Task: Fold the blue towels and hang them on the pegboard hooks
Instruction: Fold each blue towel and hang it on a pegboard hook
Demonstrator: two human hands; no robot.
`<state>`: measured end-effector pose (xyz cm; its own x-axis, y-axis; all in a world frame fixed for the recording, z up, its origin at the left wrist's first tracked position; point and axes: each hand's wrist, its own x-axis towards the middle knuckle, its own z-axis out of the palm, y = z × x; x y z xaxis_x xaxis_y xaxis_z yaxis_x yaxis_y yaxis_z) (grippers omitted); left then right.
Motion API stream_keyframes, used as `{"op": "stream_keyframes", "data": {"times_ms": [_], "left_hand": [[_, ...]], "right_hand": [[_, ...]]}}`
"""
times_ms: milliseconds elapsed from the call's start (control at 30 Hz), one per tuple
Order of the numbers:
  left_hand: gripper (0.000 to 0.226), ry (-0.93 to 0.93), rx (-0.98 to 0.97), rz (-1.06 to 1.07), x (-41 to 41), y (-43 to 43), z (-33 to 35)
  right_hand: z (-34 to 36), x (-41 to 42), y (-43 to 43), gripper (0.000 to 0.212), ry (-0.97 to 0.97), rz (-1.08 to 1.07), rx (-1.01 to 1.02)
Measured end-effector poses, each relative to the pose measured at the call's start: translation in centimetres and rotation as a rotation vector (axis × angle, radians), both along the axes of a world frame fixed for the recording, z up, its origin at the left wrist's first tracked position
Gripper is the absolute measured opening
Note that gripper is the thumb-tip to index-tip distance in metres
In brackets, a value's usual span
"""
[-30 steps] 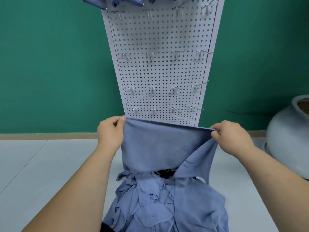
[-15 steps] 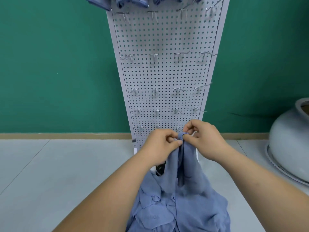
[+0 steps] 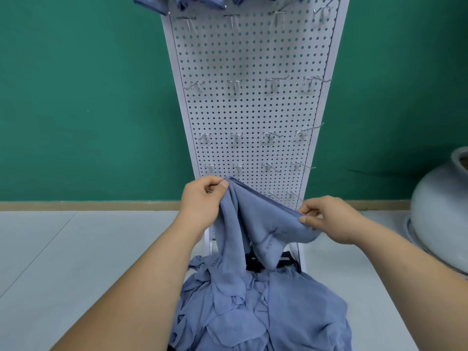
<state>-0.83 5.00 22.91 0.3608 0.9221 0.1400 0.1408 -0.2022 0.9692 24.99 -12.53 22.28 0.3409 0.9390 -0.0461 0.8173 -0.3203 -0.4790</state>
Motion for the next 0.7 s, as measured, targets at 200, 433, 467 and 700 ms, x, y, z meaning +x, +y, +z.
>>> {"op": "stream_keyframes", "data": {"times_ms": [200,433,467,700], "left_hand": [[0.010,0.047,-0.052,0.082,-0.7,1.1,-1.0],[0.008,0.063,0.014,-0.073,-0.2,0.0,-0.4],[0.008,0.058,0.019,-0.101,-0.1,-0.3,-0.2],[0.013,0.008,-0.070,-0.280,0.9,-2.3,0.3]], "right_hand": [[0.9,-0.4,0.5,0.006,0.375,-0.070,0.300],[3.7,-3.6,0.8,0.021,0.723,0.029,0.370],[3.8,-3.9,0.7,0.028,0.726,0.068,0.333],[3.3,-6.1,1.3,0.005,0.476,0.090,0.364]]}}
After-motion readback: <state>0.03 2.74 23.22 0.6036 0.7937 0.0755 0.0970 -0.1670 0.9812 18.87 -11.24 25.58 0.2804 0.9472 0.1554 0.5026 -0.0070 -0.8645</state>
